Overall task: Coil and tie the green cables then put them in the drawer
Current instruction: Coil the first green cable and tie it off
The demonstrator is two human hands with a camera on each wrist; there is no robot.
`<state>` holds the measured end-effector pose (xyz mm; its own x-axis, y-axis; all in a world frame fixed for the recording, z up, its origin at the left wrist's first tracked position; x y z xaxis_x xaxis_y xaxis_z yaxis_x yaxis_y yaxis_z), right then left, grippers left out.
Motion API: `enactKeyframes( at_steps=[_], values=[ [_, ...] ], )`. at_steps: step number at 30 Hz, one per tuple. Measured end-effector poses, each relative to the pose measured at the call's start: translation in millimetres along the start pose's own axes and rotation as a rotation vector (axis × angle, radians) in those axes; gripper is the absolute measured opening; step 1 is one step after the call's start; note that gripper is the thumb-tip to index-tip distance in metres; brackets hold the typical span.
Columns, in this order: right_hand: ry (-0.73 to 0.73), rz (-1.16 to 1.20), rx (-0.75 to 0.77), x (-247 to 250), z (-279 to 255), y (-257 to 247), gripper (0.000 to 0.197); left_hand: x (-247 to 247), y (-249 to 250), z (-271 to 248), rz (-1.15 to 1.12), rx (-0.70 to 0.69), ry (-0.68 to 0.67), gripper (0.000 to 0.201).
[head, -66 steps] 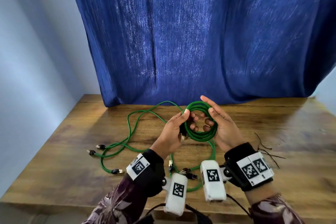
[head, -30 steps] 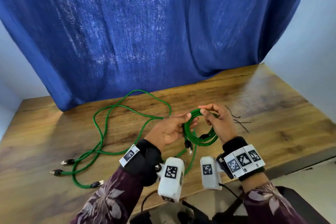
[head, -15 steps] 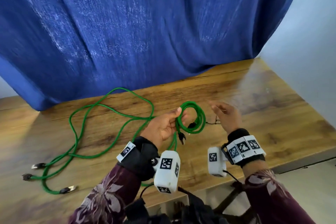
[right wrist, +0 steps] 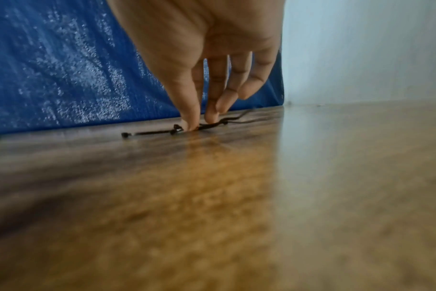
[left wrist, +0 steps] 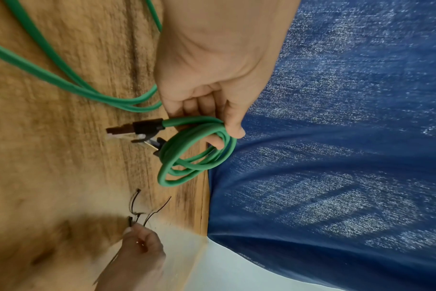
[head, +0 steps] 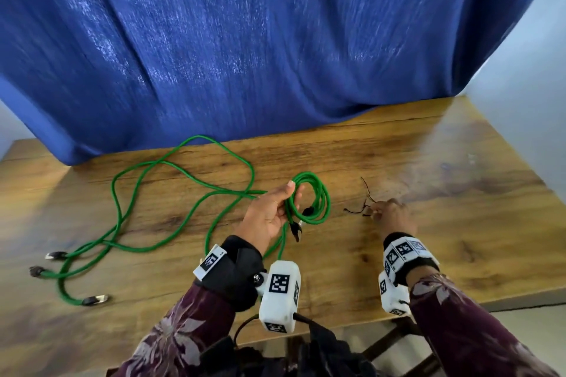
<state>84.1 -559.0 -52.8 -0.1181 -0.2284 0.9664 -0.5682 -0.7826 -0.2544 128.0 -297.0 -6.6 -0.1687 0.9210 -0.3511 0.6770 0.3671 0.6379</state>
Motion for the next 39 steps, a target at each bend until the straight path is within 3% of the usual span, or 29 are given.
enactKeyframes(
  at_steps=[4,9,14,20,25,29,33,36,39],
  values=[
    [0.031,-0.118,0.074,-0.2,1.6,-5.0,0.023,0.7,3.7,-0.7,-0.023,-0.024,0.004,0.006],
    [0.038,-0.084,0.101,4.0,-0.7,-4.4,0.023,1.2,7.0,-1.2,-0.047,-0.042,-0.001,0.006],
    [0.168,0.218,0.113,38.3,-2.9,-17.0,0.006,-3.1,12.9,-3.4,-0.051,-0.086,-0.031,0.008],
    [0.26,0.603,0.142,79.8,-11.4,-43.5,0.012,-7.2,25.3,-11.4,-0.11,-0.154,-0.078,0.008],
    [0.017,0.947,0.146,88.7,-34.7,-80.9,0.03,-9.0,32.8,-18.7,-0.153,-0.224,-0.106,0.01],
    [-0.111,1.141,0.08,93.8,-51.3,-111.2,0.017,-13.2,37.8,-25.6,-0.179,-0.273,-0.134,0.013],
    [-0.087,1.053,0.126,95.7,-61.8,-132.3,0.016,-17.9,45.0,-34.3,-0.172,-0.333,-0.179,0.014],
    [0.105,0.801,0.274,112.6,-64.7,-144.8,0.006,-21.3,47.6,-40.4,-0.163,-0.345,-0.212,0.02],
    [0.24,0.739,0.361,130.0,-69.5,-156.1,0.001,-22.8,49.2,-45.1,-0.169,-0.347,-0.231,0.02]
  ],
)
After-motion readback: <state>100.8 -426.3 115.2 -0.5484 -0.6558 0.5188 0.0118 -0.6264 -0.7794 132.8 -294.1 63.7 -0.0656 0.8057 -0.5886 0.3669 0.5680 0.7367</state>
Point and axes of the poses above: each hand's wrist, its own z-axis towards the middle knuckle, its own x-axis out of the back of the hand, y = z × x, the point moved 8 cm from there along z, towards the middle knuckle, and after that the axes turned 8 degrees about y, right-handed, at the moved point
